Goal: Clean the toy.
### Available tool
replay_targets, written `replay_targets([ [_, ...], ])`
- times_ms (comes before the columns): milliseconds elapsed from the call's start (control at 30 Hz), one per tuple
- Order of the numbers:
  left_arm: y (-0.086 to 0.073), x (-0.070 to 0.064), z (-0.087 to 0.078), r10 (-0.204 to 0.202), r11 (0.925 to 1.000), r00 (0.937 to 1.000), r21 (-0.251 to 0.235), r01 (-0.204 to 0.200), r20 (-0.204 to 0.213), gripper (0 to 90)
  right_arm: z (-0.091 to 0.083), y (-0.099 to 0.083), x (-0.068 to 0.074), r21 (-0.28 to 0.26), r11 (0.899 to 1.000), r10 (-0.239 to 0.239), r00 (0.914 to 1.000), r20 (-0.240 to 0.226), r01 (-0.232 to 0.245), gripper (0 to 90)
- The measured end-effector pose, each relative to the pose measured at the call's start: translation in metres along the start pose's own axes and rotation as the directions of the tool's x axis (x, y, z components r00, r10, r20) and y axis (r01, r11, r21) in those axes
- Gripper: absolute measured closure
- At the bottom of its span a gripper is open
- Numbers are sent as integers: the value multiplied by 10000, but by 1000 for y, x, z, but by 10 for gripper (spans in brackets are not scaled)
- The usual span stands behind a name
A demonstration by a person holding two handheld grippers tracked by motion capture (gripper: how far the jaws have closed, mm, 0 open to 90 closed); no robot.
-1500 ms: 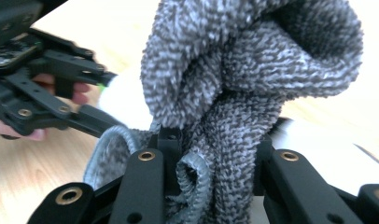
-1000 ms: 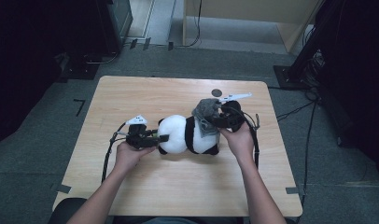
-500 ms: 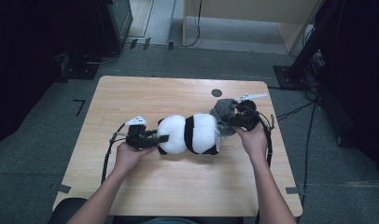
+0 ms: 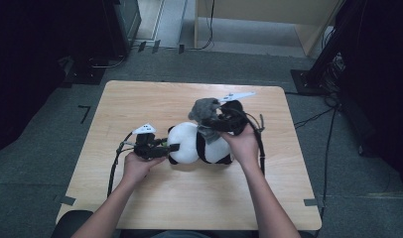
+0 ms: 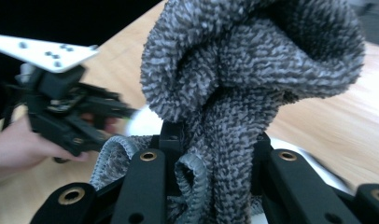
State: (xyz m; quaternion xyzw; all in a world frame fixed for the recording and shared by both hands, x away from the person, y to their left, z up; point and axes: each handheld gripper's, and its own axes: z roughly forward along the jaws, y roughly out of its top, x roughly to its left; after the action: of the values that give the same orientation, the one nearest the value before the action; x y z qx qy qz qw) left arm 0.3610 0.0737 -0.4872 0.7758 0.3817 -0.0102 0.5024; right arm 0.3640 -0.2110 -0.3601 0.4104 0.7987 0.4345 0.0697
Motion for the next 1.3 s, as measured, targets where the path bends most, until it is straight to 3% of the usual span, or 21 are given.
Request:
replay_targets([
  [133, 0, 1, 0, -8, 10000, 10000, -45, 8, 27, 486, 27, 5, 24, 54, 9998, -204, 9972, -713, 208, 696],
  [267, 0, 1, 0, -9, 10000, 10000, -67, 9, 48, 486, 52, 6, 42, 232, 9993, -280, 9931, -1141, 309, 696],
  [367, 0, 1, 0, -19, 10000, 10000, -96, 20, 66, 486, 70, 1, 44, 547, 9984, -97, 9925, -1218, 165, 695],
  [467, -1, 1, 0, -13, 10000, 10000, -7, 13, -9, 486, 85, -8, 41, 1098, 9935, -226, 9974, -680, 300, 692],
  [500, -1, 2, 0, -41, 10000, 10000, 2, 41, -7, 486, 86, -11, 39, 1037, 9944, -138, 9972, -729, 213, 692],
  [533, -1, 2, 0, -55, 10000, 10000, 7, 56, -27, 486, 86, -13, 36, 1025, 9947, 81, 9969, -784, -1, 692],
  [667, 0, 0, 1, -52, 10000, 9999, 47, 53, -131, 491, 83, -15, 33, 1103, 9932, -327, 9985, -448, 375, 692],
  [800, 0, 0, 1, -13, 9999, 9999, 158, 16, -165, 504, 78, -17, 28, 1134, 9925, -443, 9988, -226, 466, 690],
  [933, 0, 1, 0, -32, 9999, 9999, 159, 34, -145, 506, 66, -21, 17, 1065, 9940, -224, 9997, -81, 231, 687],
  [1100, 0, 1, 0, 24, 9999, 9999, 162, -23, -102, 507, 43, -26, 0, 1046, 9944, -177, 9988, 451, 129, 689],
  [1300, 1, 1, 0, 6, 9999, 10000, 149, -5, -44, 508, 12, -35, -24, 587, 9967, 528, 9968, 598, -564, 689],
])
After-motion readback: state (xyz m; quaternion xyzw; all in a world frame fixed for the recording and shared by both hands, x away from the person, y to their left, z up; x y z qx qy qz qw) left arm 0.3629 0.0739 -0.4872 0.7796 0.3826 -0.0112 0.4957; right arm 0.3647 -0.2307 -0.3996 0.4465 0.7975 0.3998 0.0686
